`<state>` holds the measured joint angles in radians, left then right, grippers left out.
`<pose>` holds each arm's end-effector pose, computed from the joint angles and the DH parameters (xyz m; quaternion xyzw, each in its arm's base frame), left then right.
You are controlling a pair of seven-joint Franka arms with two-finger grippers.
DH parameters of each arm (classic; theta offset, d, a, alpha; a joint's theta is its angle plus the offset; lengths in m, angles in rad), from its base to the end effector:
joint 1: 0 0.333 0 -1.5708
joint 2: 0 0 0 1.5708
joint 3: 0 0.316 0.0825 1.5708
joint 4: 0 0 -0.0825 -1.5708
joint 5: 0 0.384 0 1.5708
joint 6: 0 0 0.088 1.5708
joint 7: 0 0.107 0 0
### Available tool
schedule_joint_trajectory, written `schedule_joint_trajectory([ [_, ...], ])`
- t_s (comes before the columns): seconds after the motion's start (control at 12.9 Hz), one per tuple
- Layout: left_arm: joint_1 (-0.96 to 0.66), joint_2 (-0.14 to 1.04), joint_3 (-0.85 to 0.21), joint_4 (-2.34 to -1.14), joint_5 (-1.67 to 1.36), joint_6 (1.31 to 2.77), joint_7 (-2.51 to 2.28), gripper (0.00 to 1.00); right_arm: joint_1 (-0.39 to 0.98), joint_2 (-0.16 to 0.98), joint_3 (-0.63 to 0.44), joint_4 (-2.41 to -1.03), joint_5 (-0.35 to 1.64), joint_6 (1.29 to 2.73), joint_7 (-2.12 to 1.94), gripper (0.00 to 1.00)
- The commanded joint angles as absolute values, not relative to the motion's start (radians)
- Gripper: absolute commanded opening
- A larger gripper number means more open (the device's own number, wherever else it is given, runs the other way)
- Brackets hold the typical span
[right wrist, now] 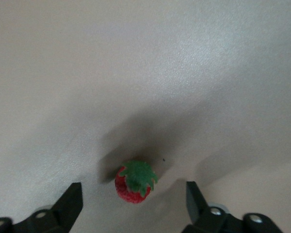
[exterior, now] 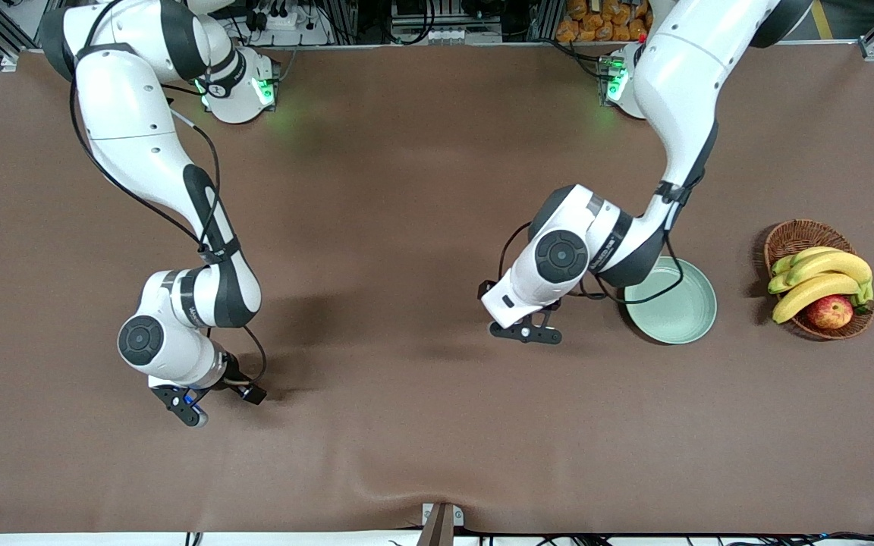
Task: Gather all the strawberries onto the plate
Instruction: 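Grasp the strawberry with the left gripper while the right gripper reaches another, then carry the strawberry over the plate while the right gripper lifts another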
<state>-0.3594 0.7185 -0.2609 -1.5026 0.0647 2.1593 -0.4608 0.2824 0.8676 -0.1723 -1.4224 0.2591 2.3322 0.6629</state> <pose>0.5950 -0.3848 0.2504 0.9957 -0.0687 -0.0467 0.0412 0.7235 0.1093 0.1868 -0.9447 0.3251 -0.0153 0.0401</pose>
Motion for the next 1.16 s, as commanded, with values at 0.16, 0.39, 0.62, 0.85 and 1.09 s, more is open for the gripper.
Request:
schedule_joint_trajectory([
  [0.16,-0.400,0.770,-0.250,-1.503,0.178,2.180,-0.604,1.00,0.278,0.864,-0.170,-1.425,0.287,2.336,0.670,0.46],
  [0.39,-0.405,0.796,-0.250,-1.505,0.202,2.180,-0.659,0.97,0.268,0.864,-0.170,-1.424,0.285,2.339,0.663,0.37],
  [0.62,-0.417,0.816,-0.252,-1.511,0.202,2.181,-0.718,0.84,0.270,0.864,-0.170,-1.419,0.278,2.341,0.661,0.01],
  [0.85,-0.416,0.822,-0.250,-1.523,0.202,2.181,-0.723,0.72,0.281,0.856,-0.172,-1.413,0.272,2.336,0.658,0.00],
  [1.09,-0.413,0.822,-0.250,-1.522,0.202,2.183,-0.719,0.68,0.282,0.836,-0.173,-1.384,0.268,2.301,0.653,0.00],
])
